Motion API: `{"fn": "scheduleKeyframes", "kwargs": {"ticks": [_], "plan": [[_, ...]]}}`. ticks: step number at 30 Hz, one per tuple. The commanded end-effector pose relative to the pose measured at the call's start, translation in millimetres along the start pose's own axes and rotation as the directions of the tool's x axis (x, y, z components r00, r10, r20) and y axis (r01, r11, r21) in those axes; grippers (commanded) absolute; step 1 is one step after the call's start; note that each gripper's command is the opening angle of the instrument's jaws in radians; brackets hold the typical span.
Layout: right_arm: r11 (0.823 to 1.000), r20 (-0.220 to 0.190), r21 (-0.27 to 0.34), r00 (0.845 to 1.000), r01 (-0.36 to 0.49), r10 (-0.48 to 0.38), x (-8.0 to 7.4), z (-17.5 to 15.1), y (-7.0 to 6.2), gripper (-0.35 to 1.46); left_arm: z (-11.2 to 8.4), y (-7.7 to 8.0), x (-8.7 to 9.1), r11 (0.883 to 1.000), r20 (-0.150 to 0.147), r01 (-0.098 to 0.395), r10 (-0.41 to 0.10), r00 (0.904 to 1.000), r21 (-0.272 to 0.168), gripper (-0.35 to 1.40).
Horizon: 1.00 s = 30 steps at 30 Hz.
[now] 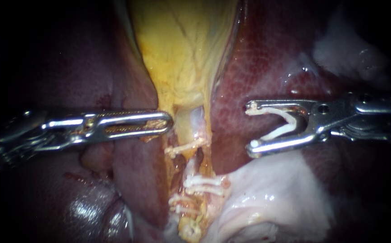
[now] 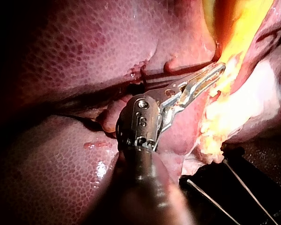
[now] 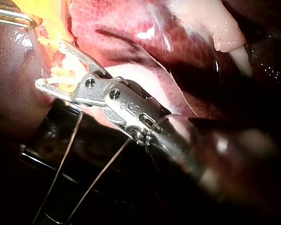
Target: Clipping third clip right tube
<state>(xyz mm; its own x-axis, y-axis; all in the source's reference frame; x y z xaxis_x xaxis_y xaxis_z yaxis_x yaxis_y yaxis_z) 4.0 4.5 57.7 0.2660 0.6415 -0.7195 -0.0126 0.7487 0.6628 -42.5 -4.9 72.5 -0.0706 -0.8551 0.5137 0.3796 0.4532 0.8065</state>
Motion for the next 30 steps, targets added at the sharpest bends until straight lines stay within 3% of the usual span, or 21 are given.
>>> {"fn": "scheduleKeyframes", "kwargs": {"ticks": [1,5,10,14,19,24,30], "plan": [[1.000,0.000,0.004,1.000,0.001,-0.001,-0.1,0.1,0.0,0.60,-0.1,0.0,-0.1,1.000,0.000,0.001,-0.001,1.0000,0.002,-0.35],[1.000,0.008,0.017,1.000,0.009,-0.009,-1.2,0.7,-0.1,0.60,-1.8,0.1,-1.8,1.000,-0.008,0.010,-0.010,0.9999,0.015,-0.35],[0.999,0.058,0.032,0.998,0.000,-0.002,-4.8,2.8,0.6,0.60,-5.3,-0.3,-4.7,1.000,0.012,0.027,-0.027,0.9996,-0.004,-0.35],[0.998,0.092,0.040,0.995,-0.041,0.037,-8.9,5.2,2.2,0.60,-7.9,-1.0,-6.3,0.999,0.036,0.039,-0.038,0.9986,-0.007,-0.35],[0.995,0.120,0.042,0.990,-0.085,0.080,-12.6,7.8,4.5,0.60,-9.1,-1.5,-6.6,0.999,0.045,0.042,-0.041,0.9981,-0.009,-0.35],[0.994,0.145,0.037,0.984,-0.105,0.099,-14.5,10.3,6.2,0.60,-9.1,-1.6,-6.4,0.999,0.046,0.040,-0.040,0.9981,-0.010,-0.35],[0.990,0.152,0.050,0.981,-0.128,0.119,-15.1,13.6,7.8,0.60,-9.2,-1.6,-6.4,0.999,0.046,0.040,-0.040,0.9981,-0.010,-0.35]]}}
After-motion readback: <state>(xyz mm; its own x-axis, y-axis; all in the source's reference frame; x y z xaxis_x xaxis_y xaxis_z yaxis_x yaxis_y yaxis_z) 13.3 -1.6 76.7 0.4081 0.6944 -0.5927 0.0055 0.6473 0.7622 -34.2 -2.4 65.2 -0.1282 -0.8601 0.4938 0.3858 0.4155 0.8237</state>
